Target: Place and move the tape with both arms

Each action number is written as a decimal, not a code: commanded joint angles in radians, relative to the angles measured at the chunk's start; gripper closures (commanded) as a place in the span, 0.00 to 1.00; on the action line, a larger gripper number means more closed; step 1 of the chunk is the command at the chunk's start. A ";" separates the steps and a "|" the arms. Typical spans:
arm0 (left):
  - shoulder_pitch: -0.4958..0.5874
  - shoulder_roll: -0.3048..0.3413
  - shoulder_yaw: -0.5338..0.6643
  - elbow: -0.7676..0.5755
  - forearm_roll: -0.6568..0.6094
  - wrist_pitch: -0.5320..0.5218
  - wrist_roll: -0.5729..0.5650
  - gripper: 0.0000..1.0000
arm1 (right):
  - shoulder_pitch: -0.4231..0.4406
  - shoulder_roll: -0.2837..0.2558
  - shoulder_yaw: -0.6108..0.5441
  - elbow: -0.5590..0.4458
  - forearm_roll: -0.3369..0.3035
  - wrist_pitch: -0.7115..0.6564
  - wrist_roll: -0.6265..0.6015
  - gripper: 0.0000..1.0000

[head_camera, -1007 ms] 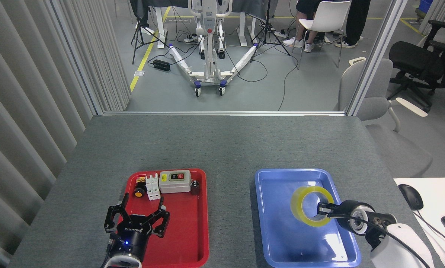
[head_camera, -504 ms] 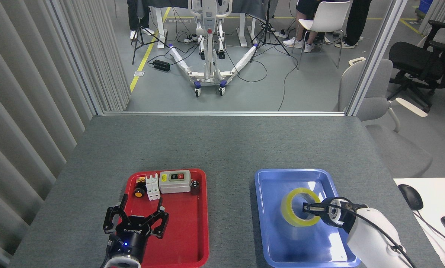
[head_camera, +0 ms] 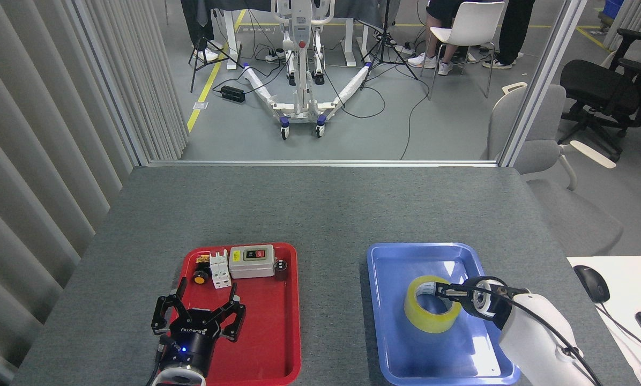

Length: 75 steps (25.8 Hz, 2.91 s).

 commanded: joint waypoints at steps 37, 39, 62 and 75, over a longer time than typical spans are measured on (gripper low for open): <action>-0.005 -0.003 -0.006 0.000 0.000 0.000 -0.001 0.00 | 0.638 0.072 -0.564 -0.604 0.496 -0.365 -0.791 0.01; -0.003 -0.001 -0.006 0.000 0.000 0.000 -0.001 0.00 | 0.636 0.078 -0.567 -0.602 0.482 -0.361 -0.786 0.01; -0.003 -0.001 -0.001 -0.003 0.001 0.004 -0.001 0.00 | 0.684 0.067 -0.562 -0.605 0.442 -0.375 -0.794 0.01; -0.002 -0.001 0.003 -0.011 0.001 0.005 -0.001 0.00 | 0.682 0.067 -0.561 -0.605 0.442 -0.373 -0.794 0.01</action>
